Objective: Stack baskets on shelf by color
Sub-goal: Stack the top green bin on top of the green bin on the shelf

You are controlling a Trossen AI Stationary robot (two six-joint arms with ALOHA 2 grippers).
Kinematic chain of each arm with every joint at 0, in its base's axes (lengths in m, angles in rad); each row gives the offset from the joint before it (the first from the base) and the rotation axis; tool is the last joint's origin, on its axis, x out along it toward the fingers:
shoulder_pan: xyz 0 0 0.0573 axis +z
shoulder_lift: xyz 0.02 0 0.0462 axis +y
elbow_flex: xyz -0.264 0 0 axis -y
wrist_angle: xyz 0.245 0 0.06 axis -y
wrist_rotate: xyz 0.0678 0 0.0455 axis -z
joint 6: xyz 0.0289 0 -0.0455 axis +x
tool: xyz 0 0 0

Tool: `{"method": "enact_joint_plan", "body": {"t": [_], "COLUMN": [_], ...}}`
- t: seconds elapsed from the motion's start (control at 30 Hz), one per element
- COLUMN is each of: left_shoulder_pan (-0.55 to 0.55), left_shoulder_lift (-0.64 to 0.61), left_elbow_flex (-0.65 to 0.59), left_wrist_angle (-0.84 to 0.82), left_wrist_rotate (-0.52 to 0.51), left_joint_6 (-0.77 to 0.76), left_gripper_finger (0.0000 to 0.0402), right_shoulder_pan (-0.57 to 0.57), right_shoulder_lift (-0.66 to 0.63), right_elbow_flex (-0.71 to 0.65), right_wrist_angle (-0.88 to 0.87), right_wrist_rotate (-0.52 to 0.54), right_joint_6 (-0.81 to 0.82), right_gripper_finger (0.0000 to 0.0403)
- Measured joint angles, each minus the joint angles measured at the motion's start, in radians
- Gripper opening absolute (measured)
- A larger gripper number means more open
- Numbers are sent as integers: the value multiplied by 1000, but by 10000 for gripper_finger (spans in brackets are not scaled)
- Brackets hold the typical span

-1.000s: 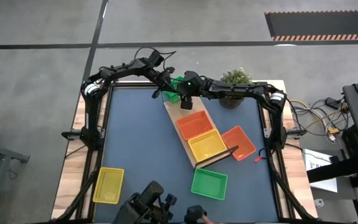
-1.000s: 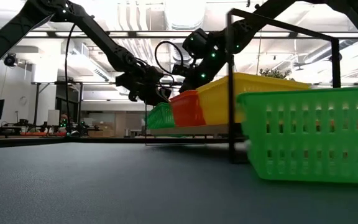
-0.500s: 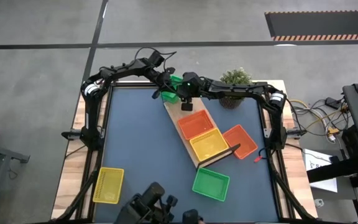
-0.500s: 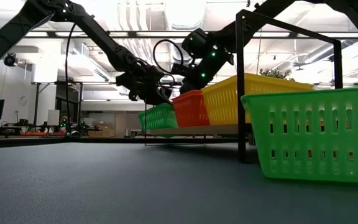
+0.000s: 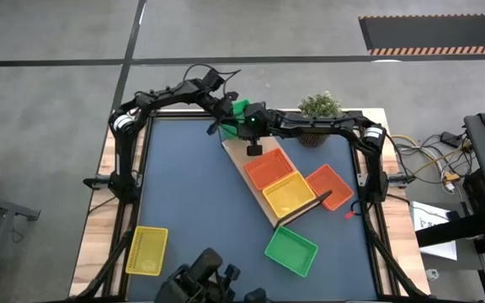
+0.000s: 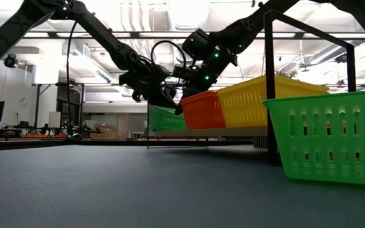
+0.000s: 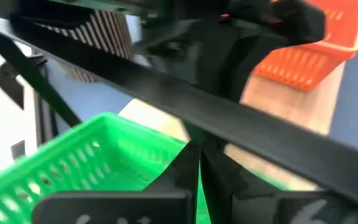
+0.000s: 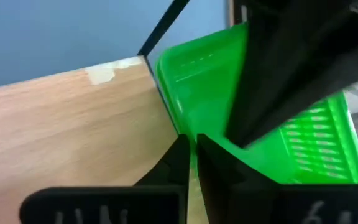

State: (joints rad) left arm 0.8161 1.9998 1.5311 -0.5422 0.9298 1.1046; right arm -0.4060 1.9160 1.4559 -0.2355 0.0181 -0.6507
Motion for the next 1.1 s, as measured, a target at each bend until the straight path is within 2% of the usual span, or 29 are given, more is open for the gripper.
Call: {"method": "enact_joint_plan", "body": {"t": [0.27,0.57,0.73,0.9,1.1], "left_shoulder_pan": [0,2,13,30,70], "left_shoulder_lift": [-65,-81,-116,-172,-233], "left_elbow_flex": [3,2,2,1,0], "left_wrist_angle": [-18,-59,-160,-183,-294], "left_wrist_rotate": [-108,-149,-260,-361,-469], "left_joint_6": [-27,-26,-25,-25,9], "left_gripper_finger": [0,0,0,0,0], "right_shoulder_pan": [16,15,16,26,61], "right_shoulder_lift": [-30,-40,-53,-92,-187], "right_elbow_flex": [-3,-5,-5,-4,-4], "right_wrist_angle": [-37,-43,-75,-105,-231], "right_wrist_rotate": [-18,-14,-6,-7,-26], "right_joint_6": [-10,8,9,33,83], "right_gripper_finger": [8,8,8,9,9]}}
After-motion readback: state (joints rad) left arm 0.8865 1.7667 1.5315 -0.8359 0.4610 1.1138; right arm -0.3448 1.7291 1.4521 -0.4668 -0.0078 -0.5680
